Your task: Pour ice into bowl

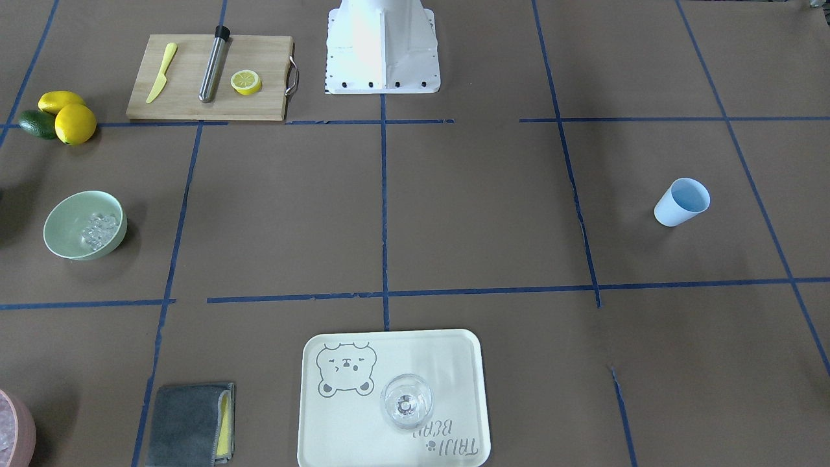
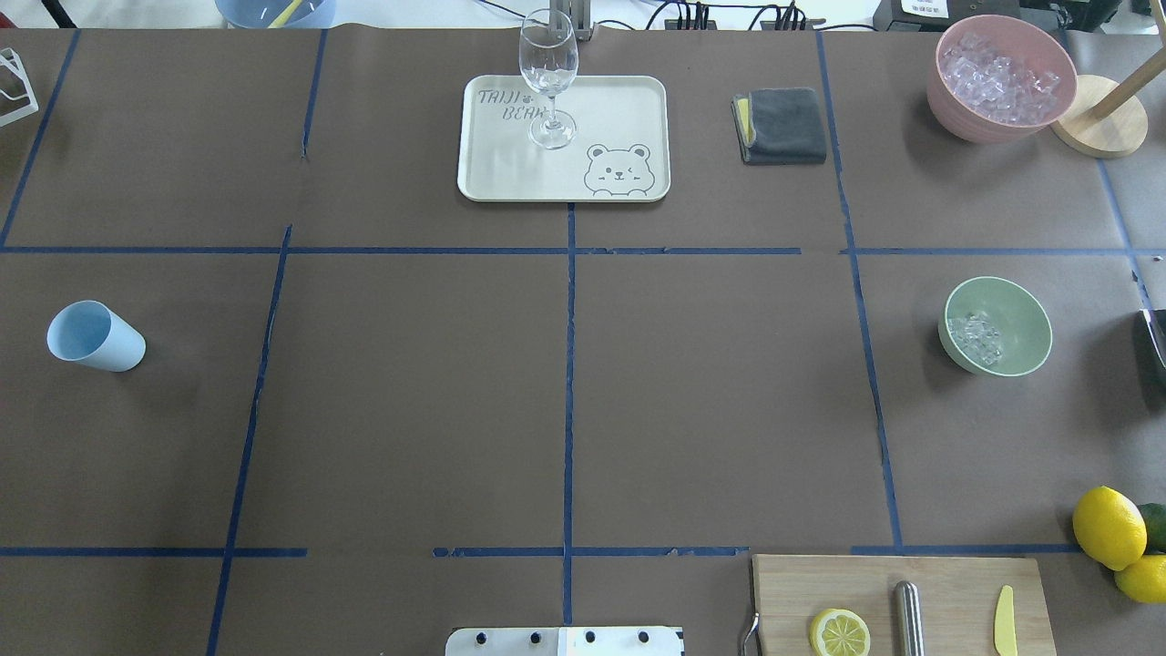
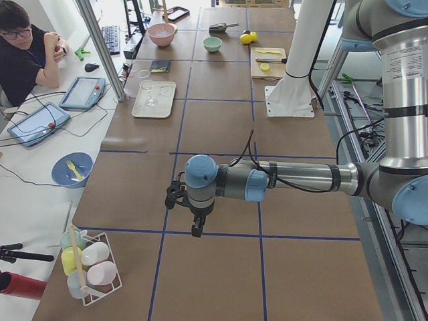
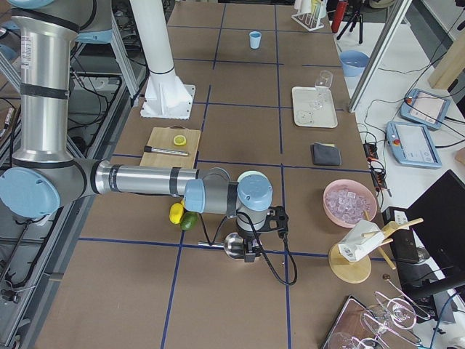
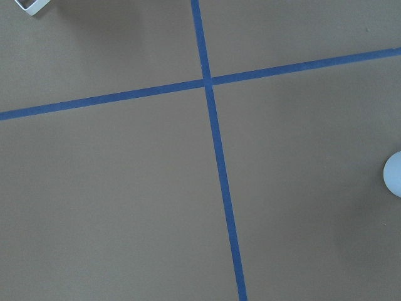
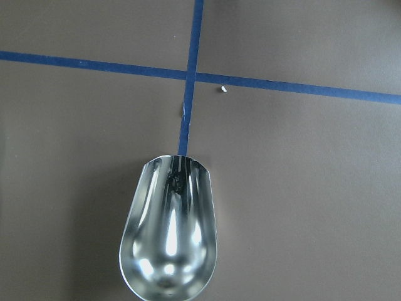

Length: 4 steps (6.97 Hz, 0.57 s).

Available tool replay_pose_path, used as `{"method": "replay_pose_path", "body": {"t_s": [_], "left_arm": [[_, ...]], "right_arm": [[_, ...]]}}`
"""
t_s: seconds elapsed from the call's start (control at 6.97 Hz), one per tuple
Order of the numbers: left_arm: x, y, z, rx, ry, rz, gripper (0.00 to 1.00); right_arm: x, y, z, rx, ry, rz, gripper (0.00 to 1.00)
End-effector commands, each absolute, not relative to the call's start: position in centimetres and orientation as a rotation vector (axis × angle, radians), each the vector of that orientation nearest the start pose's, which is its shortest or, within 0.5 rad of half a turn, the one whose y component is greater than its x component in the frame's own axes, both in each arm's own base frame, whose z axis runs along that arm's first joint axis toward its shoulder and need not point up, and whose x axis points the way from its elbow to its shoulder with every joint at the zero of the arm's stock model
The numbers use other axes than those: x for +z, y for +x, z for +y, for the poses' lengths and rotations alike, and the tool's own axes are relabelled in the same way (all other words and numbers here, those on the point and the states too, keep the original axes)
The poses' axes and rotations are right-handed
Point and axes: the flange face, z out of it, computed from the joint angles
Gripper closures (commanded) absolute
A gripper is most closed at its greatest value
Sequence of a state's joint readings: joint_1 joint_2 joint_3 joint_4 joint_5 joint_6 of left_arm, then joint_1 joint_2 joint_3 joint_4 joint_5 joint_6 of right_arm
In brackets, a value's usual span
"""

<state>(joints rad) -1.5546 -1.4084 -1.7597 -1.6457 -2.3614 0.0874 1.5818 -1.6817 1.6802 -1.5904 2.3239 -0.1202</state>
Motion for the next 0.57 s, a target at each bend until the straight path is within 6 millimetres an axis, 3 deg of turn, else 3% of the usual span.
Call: {"method": "replay_pose_path", "body": {"t_s": [0.0,0.43], "left_arm": [[62.49,-5.51,-43.57,0.145,0.138,0.787,0.0],[62.35,-5.51,-43.65,0.146,0.141,0.787,0.0]], "right_arm": [[65.51,6.92,-44.55,-0.098,0.039,-0.763,0.0],[65.46,6.39,-44.77,-0.106,0.034,-0.762,0.0]]}}
